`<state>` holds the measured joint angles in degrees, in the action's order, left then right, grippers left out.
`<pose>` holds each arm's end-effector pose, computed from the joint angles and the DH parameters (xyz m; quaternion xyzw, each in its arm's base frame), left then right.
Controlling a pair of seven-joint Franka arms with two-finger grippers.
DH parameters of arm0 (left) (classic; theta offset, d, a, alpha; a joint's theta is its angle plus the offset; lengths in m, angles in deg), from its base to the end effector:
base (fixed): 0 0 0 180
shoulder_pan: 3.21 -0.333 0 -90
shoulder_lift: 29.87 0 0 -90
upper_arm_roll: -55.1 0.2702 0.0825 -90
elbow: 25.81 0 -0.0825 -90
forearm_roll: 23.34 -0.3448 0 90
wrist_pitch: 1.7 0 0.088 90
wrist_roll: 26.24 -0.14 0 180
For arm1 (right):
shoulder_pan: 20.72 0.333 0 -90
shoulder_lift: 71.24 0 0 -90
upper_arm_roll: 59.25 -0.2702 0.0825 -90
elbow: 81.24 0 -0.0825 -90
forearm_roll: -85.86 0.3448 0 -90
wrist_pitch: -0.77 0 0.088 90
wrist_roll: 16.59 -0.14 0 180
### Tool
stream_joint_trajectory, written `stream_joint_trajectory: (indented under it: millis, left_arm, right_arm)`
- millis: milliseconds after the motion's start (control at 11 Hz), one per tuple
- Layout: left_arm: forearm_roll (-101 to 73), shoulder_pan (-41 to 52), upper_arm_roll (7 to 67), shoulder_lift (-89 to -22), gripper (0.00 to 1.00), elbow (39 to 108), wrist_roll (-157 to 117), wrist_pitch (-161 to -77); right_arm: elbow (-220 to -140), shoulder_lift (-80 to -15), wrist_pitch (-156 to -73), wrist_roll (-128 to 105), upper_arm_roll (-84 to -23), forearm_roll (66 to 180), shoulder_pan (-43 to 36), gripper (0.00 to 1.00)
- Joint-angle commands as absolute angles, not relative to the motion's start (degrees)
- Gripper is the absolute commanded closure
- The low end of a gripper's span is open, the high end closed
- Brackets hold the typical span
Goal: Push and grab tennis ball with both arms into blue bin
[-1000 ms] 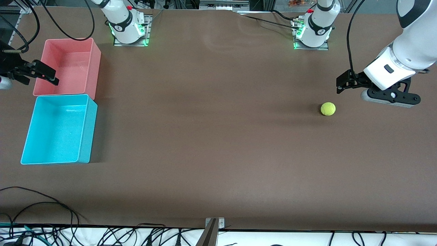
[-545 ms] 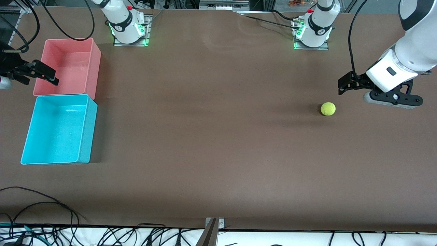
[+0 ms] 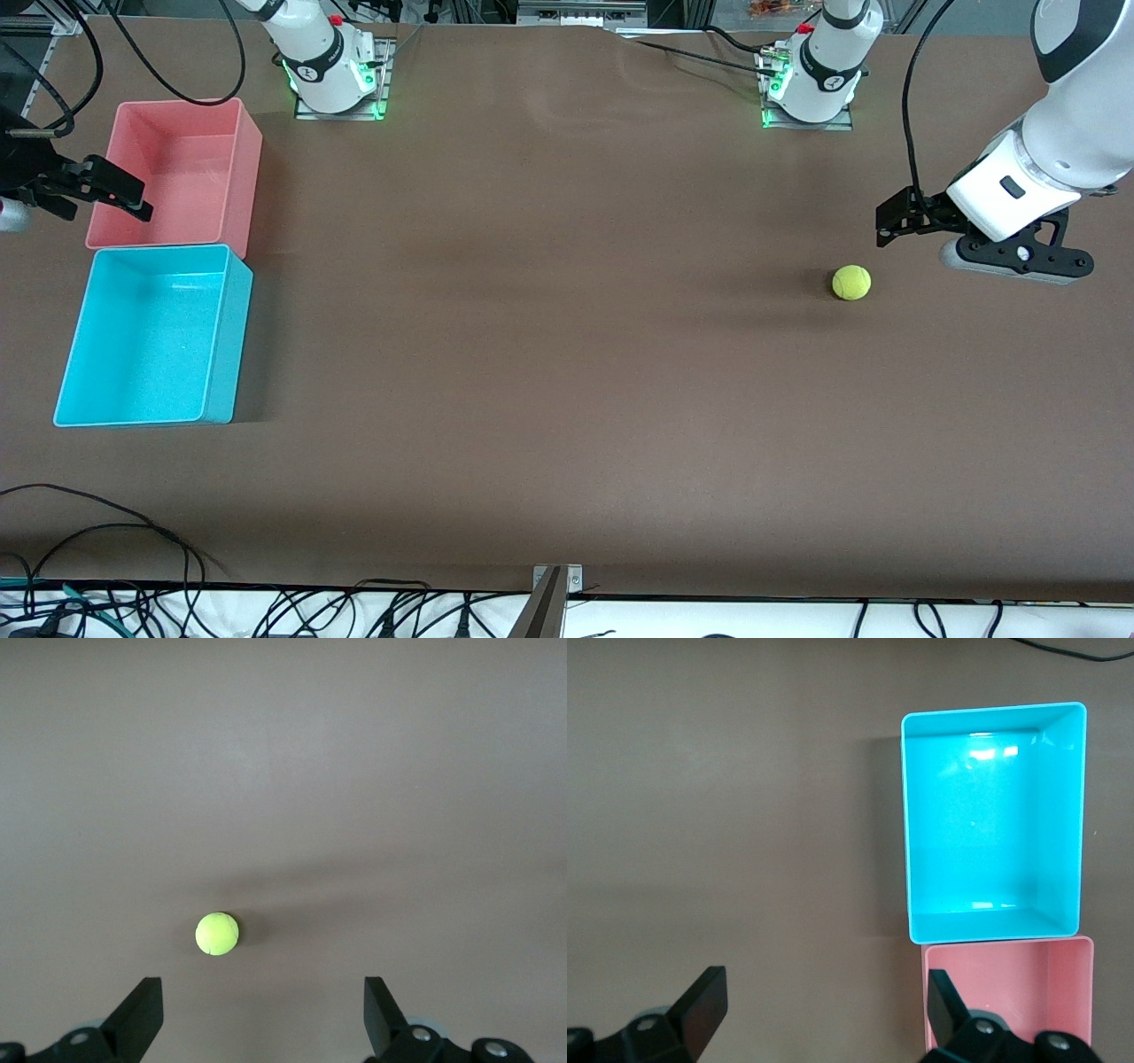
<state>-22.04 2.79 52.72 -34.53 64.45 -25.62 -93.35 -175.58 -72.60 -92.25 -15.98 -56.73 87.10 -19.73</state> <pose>0.5286 -0.0804 0.5035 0.9973 -0.0670 -0.0294 0.0107 0.5127 -0.0110 0.5296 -0.9999 0.0086 -0.0005 0.0113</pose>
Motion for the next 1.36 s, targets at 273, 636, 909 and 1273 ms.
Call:
stream_joint_trajectory:
  millis: [273,636,909,1273]
  left_arm:
    - [-21.67,2.77,52.55,-34.97,0.00,63.66,-25.89,-93.37]
    - [-21.76,2.68,52.55,-34.88,0.00,63.66,-26.50,-93.37]
    - [-21.67,2.68,52.55,-34.88,0.06,63.75,-26.24,-93.55]
    - [-21.67,2.59,52.55,-34.88,0.00,63.75,-25.45,-93.46]
  right_arm:
    - [-174.49,-72.82,-90.99,-15.89,-56.71,86.92,-19.84,0.00]
    - [-174.41,-72.91,-90.99,-15.80,-56.97,86.92,-19.84,0.00]
    - [-174.41,-72.91,-90.99,-15.63,-56.44,87.00,-19.93,0.00]
    - [-174.49,-73.00,-89.93,-15.89,-56.71,86.83,-19.84,0.00]
